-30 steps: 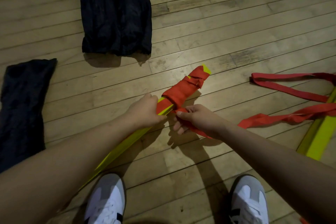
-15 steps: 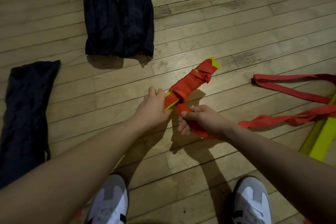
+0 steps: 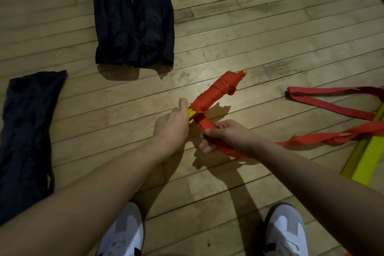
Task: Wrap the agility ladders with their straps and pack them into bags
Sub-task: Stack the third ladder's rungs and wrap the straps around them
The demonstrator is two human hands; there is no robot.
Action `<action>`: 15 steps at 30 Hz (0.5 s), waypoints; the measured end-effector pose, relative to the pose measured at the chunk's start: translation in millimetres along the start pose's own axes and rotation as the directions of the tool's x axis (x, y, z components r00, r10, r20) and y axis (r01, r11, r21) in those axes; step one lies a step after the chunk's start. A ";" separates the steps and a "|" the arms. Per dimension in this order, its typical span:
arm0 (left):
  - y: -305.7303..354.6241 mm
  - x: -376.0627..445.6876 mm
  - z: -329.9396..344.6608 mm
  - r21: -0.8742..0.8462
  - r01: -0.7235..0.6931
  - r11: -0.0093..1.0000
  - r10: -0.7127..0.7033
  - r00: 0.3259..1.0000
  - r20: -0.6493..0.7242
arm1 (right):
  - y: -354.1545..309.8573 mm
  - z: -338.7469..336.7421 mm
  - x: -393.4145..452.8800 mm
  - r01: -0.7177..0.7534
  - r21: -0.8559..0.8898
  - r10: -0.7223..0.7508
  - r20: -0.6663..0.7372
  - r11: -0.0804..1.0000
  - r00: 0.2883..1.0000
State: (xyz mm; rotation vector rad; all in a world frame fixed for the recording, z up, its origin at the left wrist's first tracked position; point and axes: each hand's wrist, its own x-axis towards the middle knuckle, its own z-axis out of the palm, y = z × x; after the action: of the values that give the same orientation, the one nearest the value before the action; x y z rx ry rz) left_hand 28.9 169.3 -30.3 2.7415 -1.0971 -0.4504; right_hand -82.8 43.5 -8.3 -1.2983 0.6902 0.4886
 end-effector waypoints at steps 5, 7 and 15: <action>-1.9 3.1 1.0 -0.140 0.031 0.990 -0.001 0.978 0.207 | 7.8 -6.0 -4.6 -0.046 0.039 0.046 0.001 0.998 0.999; -0.4 2.2 2.1 -0.146 0.059 0.987 -0.010 0.949 0.316 | 8.8 -6.4 -5.6 -0.055 0.057 0.055 0.014 0.997 0.998; -10.1 7.1 -7.6 -0.042 -0.102 0.994 0.109 0.956 0.273 | 15.7 -2.8 -4.5 -0.046 0.139 0.042 0.032 0.989 0.999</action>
State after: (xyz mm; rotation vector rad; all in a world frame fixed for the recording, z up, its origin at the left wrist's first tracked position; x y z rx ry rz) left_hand 42.8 171.9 -27.3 2.6353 -1.2808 -0.8448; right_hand -97.2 44.3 -16.4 -1.1442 0.7178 0.4853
